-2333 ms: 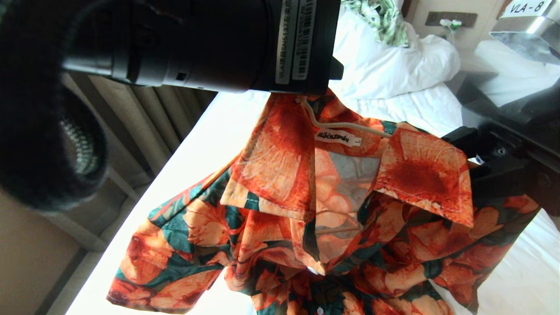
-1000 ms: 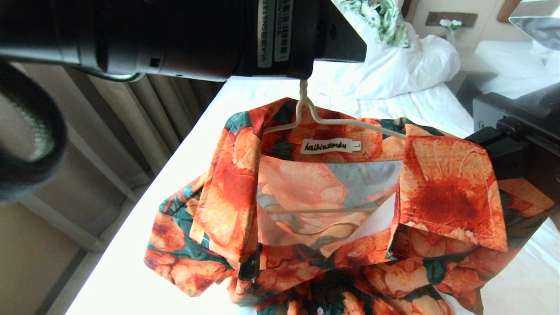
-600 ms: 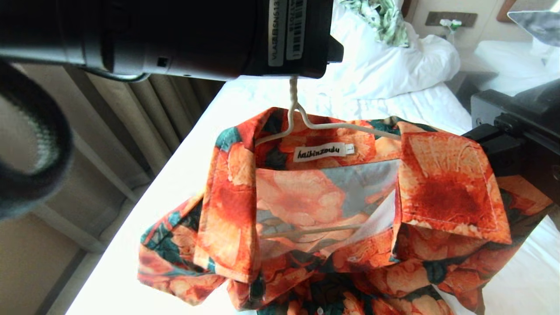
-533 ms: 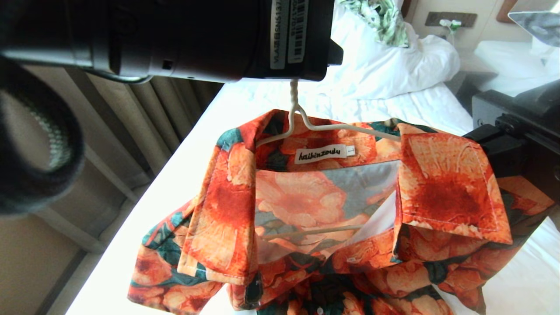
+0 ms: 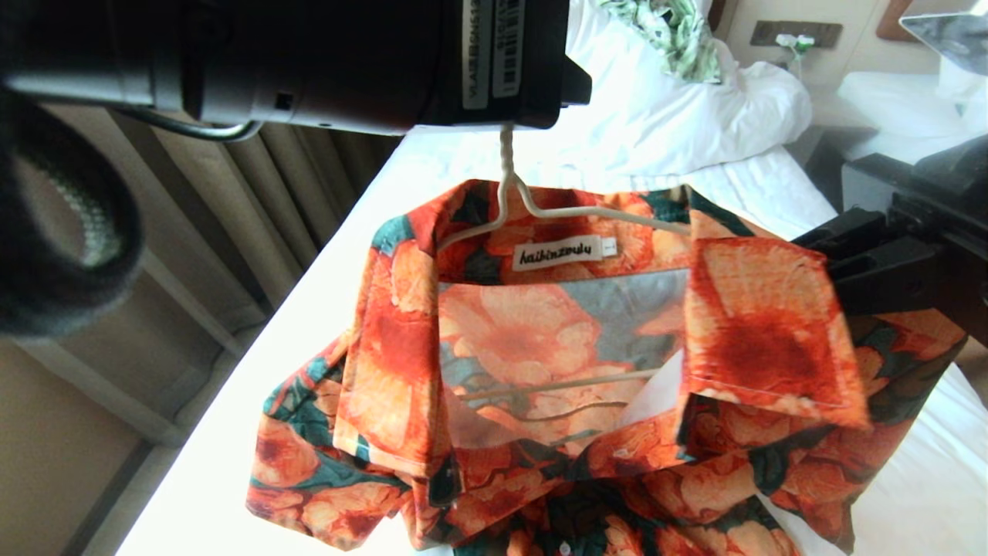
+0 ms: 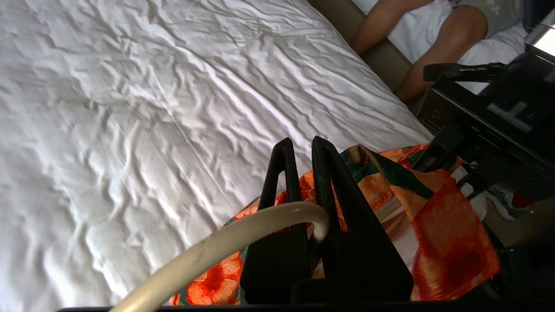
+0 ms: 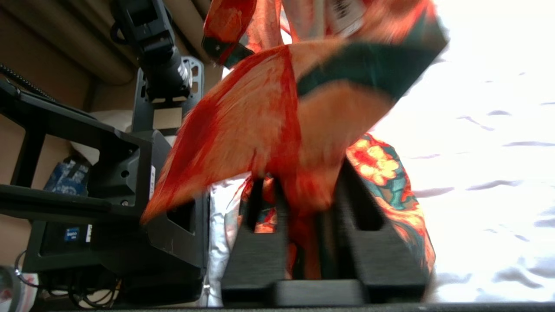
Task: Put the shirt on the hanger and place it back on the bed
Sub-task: Take the clothes hanger out of the clothes
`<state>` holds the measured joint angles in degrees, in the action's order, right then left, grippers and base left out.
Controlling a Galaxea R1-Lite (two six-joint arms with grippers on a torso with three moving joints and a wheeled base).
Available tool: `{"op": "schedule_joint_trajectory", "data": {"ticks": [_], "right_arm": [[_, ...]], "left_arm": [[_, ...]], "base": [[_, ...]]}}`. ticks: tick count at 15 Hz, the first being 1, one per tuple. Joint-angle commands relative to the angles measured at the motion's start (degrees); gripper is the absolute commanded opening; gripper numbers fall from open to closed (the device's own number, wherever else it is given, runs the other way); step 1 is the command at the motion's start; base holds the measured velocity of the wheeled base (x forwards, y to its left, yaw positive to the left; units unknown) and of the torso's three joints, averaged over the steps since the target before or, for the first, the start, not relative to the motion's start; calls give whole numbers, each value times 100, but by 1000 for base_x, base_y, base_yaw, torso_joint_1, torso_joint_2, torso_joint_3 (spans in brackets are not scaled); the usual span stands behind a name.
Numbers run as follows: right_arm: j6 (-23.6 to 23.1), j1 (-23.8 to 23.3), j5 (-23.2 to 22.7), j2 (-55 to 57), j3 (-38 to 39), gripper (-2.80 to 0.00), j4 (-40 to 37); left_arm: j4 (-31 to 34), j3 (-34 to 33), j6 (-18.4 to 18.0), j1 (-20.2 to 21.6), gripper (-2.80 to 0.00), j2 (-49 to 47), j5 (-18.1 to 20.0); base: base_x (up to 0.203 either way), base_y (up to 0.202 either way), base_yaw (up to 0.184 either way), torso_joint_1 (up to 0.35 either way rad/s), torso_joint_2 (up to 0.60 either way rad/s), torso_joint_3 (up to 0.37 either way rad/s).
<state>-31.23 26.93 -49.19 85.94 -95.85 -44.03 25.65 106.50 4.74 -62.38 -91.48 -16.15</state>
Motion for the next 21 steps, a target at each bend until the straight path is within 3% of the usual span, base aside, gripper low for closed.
{"op": "schedule_joint_trajectory", "data": {"ticks": [1,7,11,16,21], "right_arm": [[76,14,-29,-26,-66,0,-21],[249,-130,-32,-325,-62,0,-34],[233,-903,-118,-877,342,0,-53],[245,-1424,-208,-1486,769,0,-51],[474,-2569,-597,-2007,875,0,-21]], "left_arm": [[19,-6,1,-11,-280,24,7],[19,19,0,7,-280,51,-11],[12,38,-4,102,-280,65,-10],[19,117,9,393,-280,86,42],[54,99,-16,575,-280,166,28]], "base": [[0,0,0,0,0,0],[0,0,0,0,0,0],[0,0,0,0,0,0],[0,0,0,0,0,0],[0,0,0,0,0,0]]}}
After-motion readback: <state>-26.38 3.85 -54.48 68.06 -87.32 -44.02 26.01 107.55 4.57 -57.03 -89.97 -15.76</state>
